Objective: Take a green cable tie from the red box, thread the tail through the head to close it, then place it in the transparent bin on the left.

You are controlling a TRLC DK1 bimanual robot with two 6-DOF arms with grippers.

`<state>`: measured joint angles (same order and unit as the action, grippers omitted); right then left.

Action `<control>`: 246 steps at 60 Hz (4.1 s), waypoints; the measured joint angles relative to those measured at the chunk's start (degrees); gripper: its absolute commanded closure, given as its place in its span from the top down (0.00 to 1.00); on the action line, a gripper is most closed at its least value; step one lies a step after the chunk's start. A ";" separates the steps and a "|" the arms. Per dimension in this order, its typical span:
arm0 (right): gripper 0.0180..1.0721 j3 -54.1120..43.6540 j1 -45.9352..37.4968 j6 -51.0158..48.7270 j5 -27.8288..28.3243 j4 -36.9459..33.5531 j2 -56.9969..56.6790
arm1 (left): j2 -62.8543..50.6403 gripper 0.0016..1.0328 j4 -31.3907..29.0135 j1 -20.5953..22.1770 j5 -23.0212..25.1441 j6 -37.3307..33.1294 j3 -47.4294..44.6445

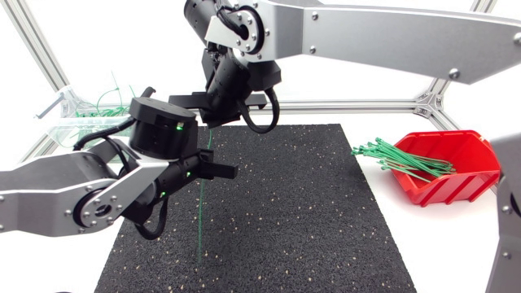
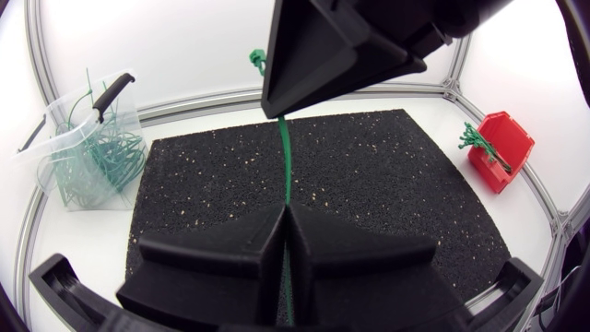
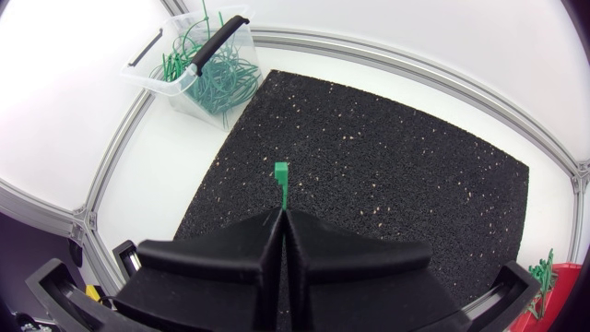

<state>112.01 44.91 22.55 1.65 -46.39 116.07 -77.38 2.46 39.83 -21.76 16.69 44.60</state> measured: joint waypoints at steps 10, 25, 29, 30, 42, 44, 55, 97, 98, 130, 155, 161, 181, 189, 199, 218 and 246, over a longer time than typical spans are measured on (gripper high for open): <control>0.38 -0.59 0.04 -0.28 -0.04 0.00 -0.15 | 2.56 0.03 1.79 -1.92 4.76 -1.81 -2.71; 0.38 -7.96 -1.46 -3.32 0.07 4.35 -6.64 | 5.70 0.03 3.74 -4.96 13.62 -5.38 -6.93; 0.38 -10.73 -2.62 -4.44 0.04 6.45 -9.44 | 6.64 0.03 4.79 -5.88 16.11 -6.47 -8.37; 0.38 -11.39 -2.91 -4.70 0.09 7.04 -10.12 | 6.88 0.03 5.05 -6.12 16.81 -6.73 -8.70; 0.38 -20.44 -7.37 -9.25 4.59 13.75 -17.73 | 10.14 0.03 9.25 -11.50 25.35 -9.31 -11.98; 0.38 -22.32 -8.33 -10.16 6.08 15.39 -18.99 | 10.56 0.03 9.94 -12.70 27.23 -9.49 -12.39; 0.38 -30.49 -13.20 -15.50 13.88 20.52 -23.96 | 11.52 0.03 13.62 -17.27 35.30 -10.75 -14.38; 0.38 -39.10 -16.06 -23.76 44.89 28.50 -24.79 | 15.54 0.03 18.45 -18.03 50.69 -8.98 -16.50; 0.38 -39.19 -15.91 -23.87 45.35 28.70 -24.79 | 15.54 0.03 18.47 -18.03 50.93 -8.96 -16.50; 0.38 -43.10 -10.34 -26.95 48.63 32.96 -24.76 | 15.82 0.03 19.26 -19.91 56.85 -7.45 -16.87; 0.37 -43.12 -10.49 -26.91 47.52 35.91 -23.61 | 17.00 0.03 19.28 -19.10 57.94 -7.26 -17.49; 0.37 -43.12 -10.49 -26.91 47.17 35.98 -22.67 | 17.49 0.03 19.28 -18.88 57.96 -6.84 -17.68; 0.34 -43.23 -10.12 -26.88 48.06 37.46 -22.29 | 17.53 0.03 19.30 -18.38 57.96 -6.21 -17.97; 0.34 -44.09 -9.97 -26.88 49.16 37.81 -22.53 | 17.53 0.03 19.30 -18.27 57.99 -6.21 -18.10; 0.22 -44.85 -9.68 -26.88 49.18 37.86 -22.91 | 17.51 0.03 19.28 -18.27 57.99 -6.21 -18.10; 0.13 -44.87 -8.66 -26.86 49.16 38.10 -23.26 | 17.38 0.03 19.71 -18.27 57.99 -6.21 -18.10; 0.05 -46.14 -8.63 -25.14 48.46 40.81 -23.30 | 16.26 0.19 20.09 -18.16 58.38 -6.21 -18.10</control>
<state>65.87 36.27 -2.59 50.11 -5.58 92.77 -61.12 22.55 21.67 36.62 10.48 26.50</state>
